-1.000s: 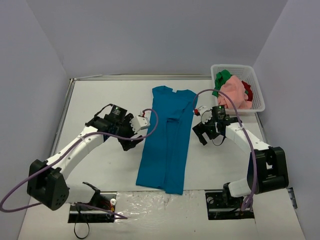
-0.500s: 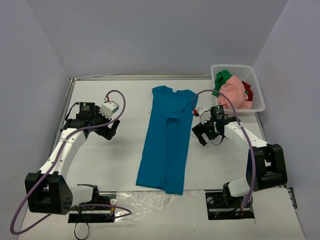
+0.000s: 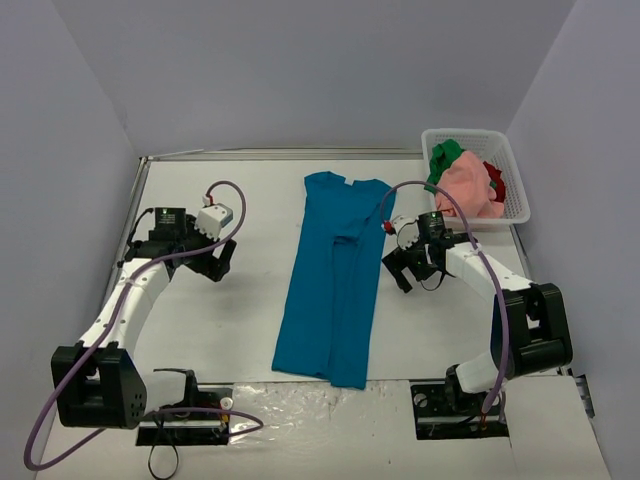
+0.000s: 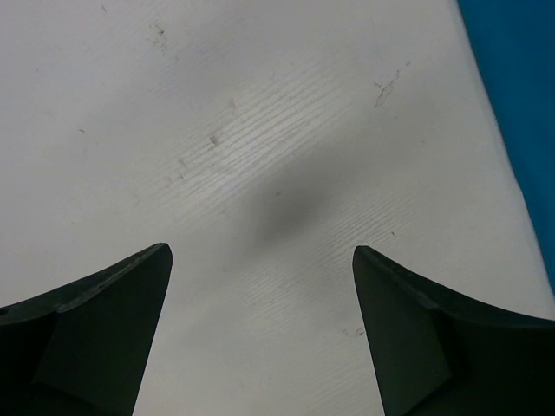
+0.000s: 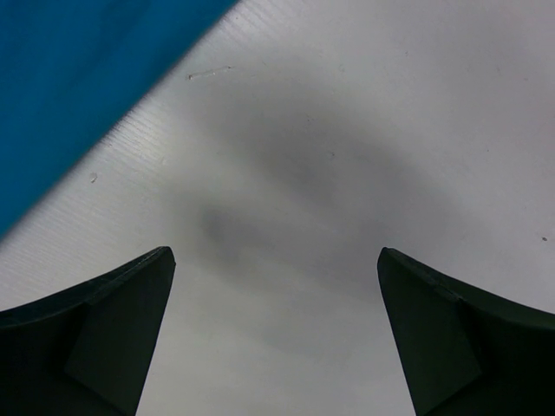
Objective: Fold and stack the t-shirts
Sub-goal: Rotate the tshirt 90 degrees
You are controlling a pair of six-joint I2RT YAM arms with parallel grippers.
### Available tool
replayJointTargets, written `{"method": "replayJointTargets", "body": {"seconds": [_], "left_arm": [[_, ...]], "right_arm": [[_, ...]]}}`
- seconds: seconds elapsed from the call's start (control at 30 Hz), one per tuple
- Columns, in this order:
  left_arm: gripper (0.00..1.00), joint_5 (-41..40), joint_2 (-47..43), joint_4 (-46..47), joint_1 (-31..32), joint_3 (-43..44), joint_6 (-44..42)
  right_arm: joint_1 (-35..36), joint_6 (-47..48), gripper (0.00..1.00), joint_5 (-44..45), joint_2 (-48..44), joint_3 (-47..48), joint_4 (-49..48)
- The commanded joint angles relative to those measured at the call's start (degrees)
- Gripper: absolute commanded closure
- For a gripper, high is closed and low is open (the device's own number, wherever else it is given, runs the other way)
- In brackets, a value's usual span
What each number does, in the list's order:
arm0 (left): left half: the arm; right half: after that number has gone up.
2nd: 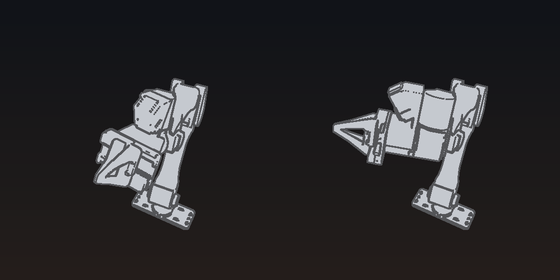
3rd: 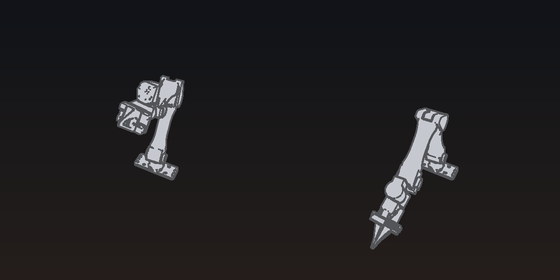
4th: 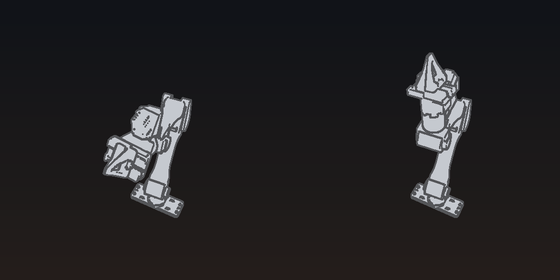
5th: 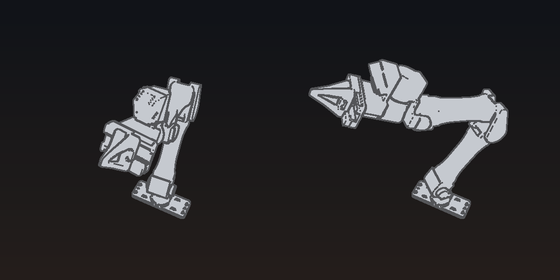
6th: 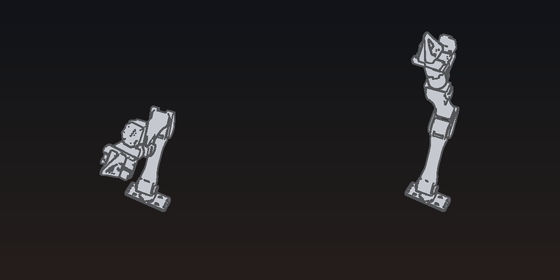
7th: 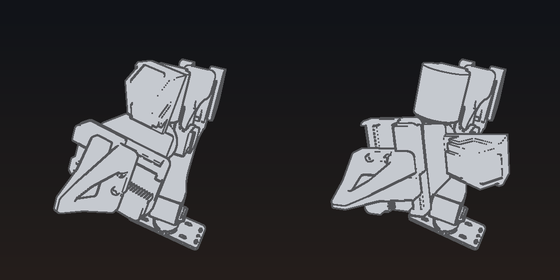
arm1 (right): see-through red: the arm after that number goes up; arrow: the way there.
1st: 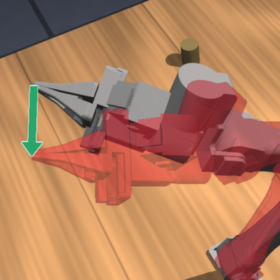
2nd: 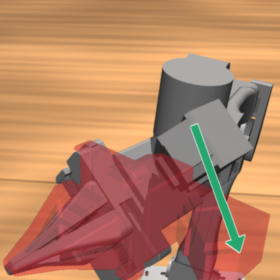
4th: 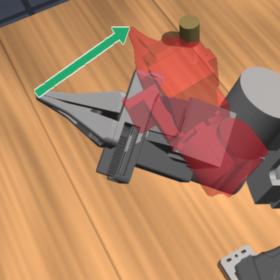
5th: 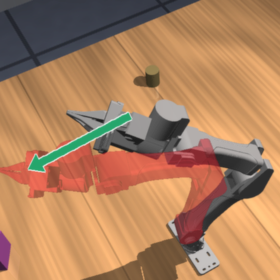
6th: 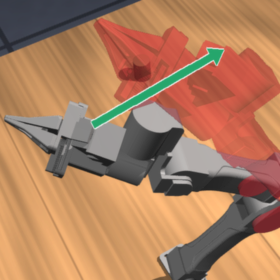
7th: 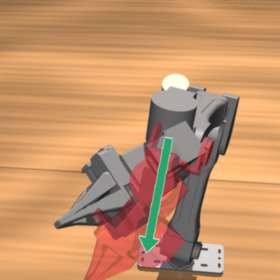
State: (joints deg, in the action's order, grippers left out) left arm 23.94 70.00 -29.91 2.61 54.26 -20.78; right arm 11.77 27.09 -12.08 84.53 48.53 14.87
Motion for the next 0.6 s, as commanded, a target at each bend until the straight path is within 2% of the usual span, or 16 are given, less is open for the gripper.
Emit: {"method": "replayJointTargets", "body": {"seconds": [0.0,0.1,0.13,0.23,0.27,0.3,0.4,0.57], "left_arm": [[0.15,0.8,-2.4,0.7,-0.4,-1.6,-0.5],[0.15,0.7,-3.7,1.3,-0.9,-3.4,-0.7],[0.15,0.8,-4.0,1.3,-1.3,-3.9,-0.8],[0.15,1.7,-4.7,1.3,-2.3,-4.2,-0.7],[0.15,1.5,-4.8,1.2,-2.3,-4.0,-0.8],[0.15,1.5,-4.9,1.0,-3.2,-3.8,-0.6],[0.15,2.0,-5.0,0.7,-6.1,-3.8,-0.6],[0.15,2.4,-5.0,0.4,-7.4,-3.5,-0.3]], "right_arm": [[0.7,-0.5,0.0,1.4,0.4,1.9,1.9],[1.1,-0.6,0.01,0.8,0.5,2.3,1.9],[1.4,-0.5,0.05,-0.2,0.5,2.5,2.2],[1.7,-1.3,0.72,-2.6,1.2,4.5,3.4],[1.7,-2.4,0.97,-2.9,2.2,6.4,3.7],[1.8,-3.3,1.0,-3.2,2.9,7.4,4.8],[2.2,-2.1,1.0,-5.6,7.7,12.4,9.4],[3.2,-0.9,1.0,-3.0,18.4,23.8,14.4]]}}
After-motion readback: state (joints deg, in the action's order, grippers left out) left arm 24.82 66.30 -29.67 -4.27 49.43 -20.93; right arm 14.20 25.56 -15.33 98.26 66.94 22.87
